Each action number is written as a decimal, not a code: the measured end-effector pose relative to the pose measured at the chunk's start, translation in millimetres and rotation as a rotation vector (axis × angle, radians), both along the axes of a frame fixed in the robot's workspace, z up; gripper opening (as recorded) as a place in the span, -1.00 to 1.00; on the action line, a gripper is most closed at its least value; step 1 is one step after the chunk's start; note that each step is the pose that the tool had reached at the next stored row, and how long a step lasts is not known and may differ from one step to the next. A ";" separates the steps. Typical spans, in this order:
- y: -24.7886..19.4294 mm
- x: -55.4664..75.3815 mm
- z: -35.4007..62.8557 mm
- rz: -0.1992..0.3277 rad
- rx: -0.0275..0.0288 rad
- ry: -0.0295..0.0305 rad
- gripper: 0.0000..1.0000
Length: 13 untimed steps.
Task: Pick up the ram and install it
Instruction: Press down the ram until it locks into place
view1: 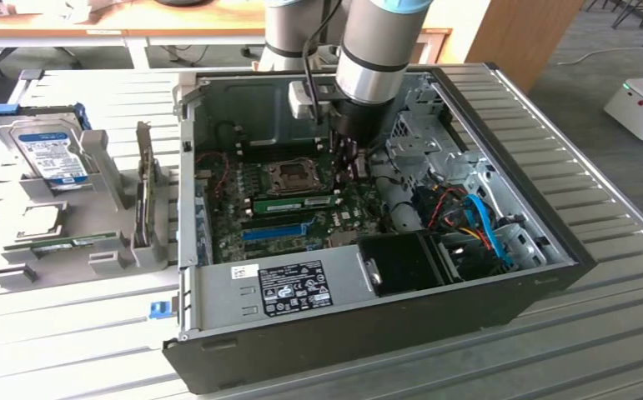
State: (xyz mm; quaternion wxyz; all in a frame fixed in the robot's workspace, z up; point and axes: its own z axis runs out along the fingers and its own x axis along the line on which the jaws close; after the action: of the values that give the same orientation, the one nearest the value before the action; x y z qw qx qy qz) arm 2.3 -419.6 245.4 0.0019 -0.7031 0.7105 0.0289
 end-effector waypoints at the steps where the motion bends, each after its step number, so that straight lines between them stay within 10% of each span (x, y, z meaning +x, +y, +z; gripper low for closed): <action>1: 0.0 -0.1 0.0 0.000 0.0000 0.0000 -0.79; 13: 2.5 -29.3 -0.1 0.000 -0.0001 -0.0005 -0.79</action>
State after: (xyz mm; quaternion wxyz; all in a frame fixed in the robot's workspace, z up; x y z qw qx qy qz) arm -27.0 -417.0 245.3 0.0021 -0.7032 0.7104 0.0287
